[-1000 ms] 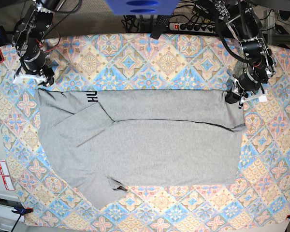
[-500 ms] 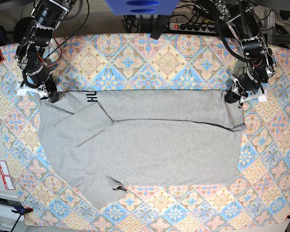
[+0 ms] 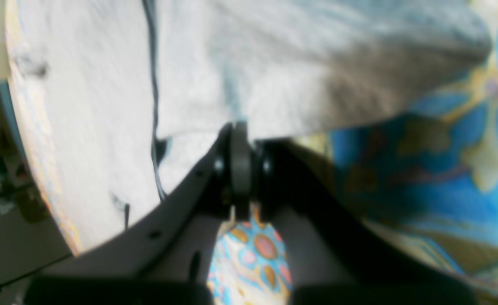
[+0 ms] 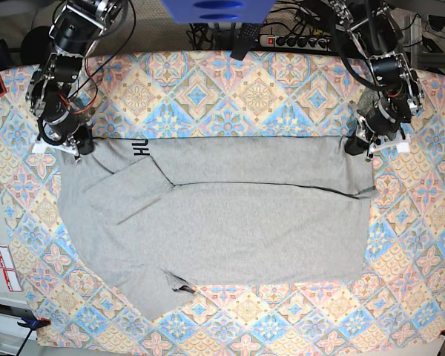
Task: Fold the T-shirt properly
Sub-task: 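Release the fold and drag the shirt toward the robot base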
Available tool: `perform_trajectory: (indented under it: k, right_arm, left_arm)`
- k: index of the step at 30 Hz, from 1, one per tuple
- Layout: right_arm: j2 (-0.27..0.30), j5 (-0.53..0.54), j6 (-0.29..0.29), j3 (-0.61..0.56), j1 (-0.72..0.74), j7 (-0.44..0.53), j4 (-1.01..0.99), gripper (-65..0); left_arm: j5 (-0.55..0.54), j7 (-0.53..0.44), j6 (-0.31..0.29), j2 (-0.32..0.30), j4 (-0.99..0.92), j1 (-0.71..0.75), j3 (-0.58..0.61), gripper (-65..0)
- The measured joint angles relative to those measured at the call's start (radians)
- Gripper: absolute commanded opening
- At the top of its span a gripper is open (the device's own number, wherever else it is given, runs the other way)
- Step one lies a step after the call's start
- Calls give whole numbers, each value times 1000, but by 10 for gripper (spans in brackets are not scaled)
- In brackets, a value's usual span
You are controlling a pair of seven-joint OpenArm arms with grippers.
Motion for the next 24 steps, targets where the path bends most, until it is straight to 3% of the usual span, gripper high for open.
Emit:
perform_trajectory:
  k: [6, 20, 24]
  right_arm:
    - [5, 5, 3, 65, -146, -10, 105, -643]
    - [-2, 4, 4, 61, -380, -52, 259, -639]
    - [-1, 3, 4, 61, -377, -67, 259, -571]
  left_arm:
    - [-32, 2, -19, -22, 29, 75, -5, -650]
    - [-13, 16, -10, -26, 277, 372, 2, -650]
    - [-16, 17, -10, -26, 278, 382, -1, -650]
